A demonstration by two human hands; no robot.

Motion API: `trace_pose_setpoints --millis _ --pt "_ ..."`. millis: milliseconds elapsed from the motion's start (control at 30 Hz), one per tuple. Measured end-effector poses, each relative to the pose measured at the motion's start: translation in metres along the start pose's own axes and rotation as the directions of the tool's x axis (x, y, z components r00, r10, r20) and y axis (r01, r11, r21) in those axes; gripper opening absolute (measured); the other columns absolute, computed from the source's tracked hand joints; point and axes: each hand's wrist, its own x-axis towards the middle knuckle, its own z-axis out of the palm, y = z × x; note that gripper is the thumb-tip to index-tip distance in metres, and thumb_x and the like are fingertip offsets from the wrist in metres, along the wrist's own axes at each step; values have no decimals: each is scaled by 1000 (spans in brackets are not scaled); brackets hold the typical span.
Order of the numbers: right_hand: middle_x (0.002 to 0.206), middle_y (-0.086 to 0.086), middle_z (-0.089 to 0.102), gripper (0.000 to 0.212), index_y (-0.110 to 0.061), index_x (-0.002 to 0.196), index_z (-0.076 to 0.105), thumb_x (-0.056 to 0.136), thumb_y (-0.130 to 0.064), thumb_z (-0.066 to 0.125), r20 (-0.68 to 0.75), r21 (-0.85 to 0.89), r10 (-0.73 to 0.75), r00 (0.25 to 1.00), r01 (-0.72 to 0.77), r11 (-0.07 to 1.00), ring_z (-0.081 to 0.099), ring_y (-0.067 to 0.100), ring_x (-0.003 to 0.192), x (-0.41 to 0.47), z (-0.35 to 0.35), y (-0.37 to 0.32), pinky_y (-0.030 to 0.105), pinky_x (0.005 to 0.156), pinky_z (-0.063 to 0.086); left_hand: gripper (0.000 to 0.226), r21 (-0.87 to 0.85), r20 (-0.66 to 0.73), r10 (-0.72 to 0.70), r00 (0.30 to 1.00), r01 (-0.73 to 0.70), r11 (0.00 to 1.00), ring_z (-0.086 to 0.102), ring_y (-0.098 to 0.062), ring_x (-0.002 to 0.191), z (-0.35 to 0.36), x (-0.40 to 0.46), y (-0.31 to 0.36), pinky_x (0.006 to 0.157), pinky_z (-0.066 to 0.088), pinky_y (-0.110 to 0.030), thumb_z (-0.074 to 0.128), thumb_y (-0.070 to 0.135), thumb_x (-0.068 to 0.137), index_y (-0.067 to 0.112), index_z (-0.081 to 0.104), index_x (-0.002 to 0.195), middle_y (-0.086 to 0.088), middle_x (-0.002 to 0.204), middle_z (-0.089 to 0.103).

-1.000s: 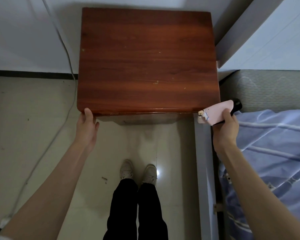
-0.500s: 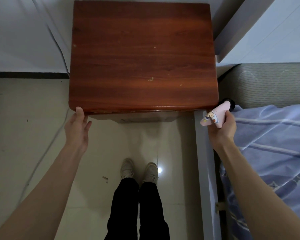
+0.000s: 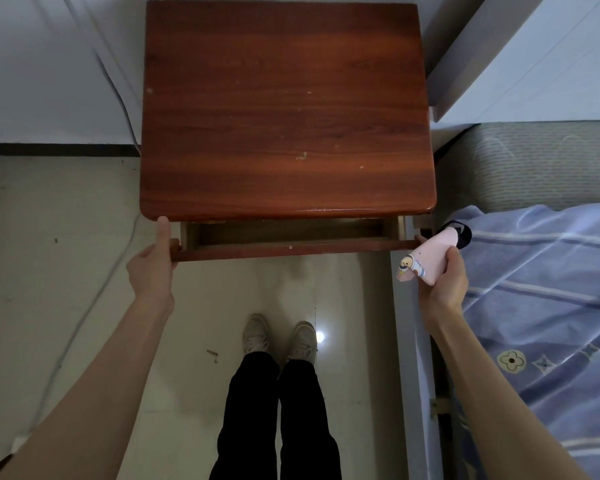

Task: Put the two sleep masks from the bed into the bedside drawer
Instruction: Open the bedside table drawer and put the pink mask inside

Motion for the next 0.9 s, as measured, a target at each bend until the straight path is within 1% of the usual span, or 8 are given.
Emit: trace_pose_setpoints --millis 100,167,233,367,500,700,800,900 --pt "88 -4 58 14 -32 88 49 93 -30 36 12 35 -8 1000 7 999 56 9 84 -7 -3 4 23 79 47 44 0 -28 -6 1000 6 1000 60 -16 90 -2 -5 -3 87 46 -27 66 55 69 13 65 84 -2 90 64" --pt "88 -4 60 16 -32 86 51 93 -31 37 10 41 -10 1000 10 999 58 9 83 -11 -4 6 24 79 47 46 28 -30 -1 1000 2 1000 59 -18 95 -6 -9 -6 90 45 -28 69 44 71 9 64 102 -6 103 65" --pt "86 -6 61 17 -32 85 52 93 -31 37 -3 27 0 1000 1 1000 58 8 81 -15 -8 8 23 77 47 42 36 -25 7 1000 -6 999 59 -19 104 -10 -17 -13 99 44 -31 68 30 76 8 62 111 -10 116 63" --pt "88 -5 62 18 -29 88 54 93 -29 36 -19 14 12 1000 -12 1000 58 8 83 -22 -23 18 23 78 46 31 14 -57 -27 998 27 1000 57 -21 111 -21 -35 -33 104 40 -33 63 16 82 8 62 112 -11 119 62" --pt "92 -2 55 19 -19 104 47 93 -29 35 -46 -27 35 998 -36 999 53 10 85 -21 -29 27 25 81 44 32 0 -23 -37 999 37 999 55 -20 114 -26 -45 -44 107 38 -33 59 10 85 4 58 116 -12 122 60" --pt "91 -4 53 16 -26 88 49 95 -24 34 -65 -36 46 997 -48 998 51 8 86 -20 -25 36 23 80 43 37 11 22 -77 997 77 997 51 -21 119 -26 -41 -52 111 33 -35 57 5 85 0 52 122 -14 128 55" --pt "93 -3 54 11 -22 98 45 95 -24 35 -63 -93 50 997 -56 994 51 11 93 -18 -25 39 26 86 42 40 -1 38 -98 994 98 995 50 -23 120 -26 -38 -56 111 33 -33 56 2 85 -2 49 124 -14 128 54" --pt "107 5 51 14 -17 104 43 96 -24 34 -64 -137 76 995 -84 987 49 16 101 -16 -24 42 29 90 40 34 8 55 -120 991 120 993 51 -23 115 -26 -34 -59 107 36 -33 56 0 84 -2 54 118 -12 118 57"
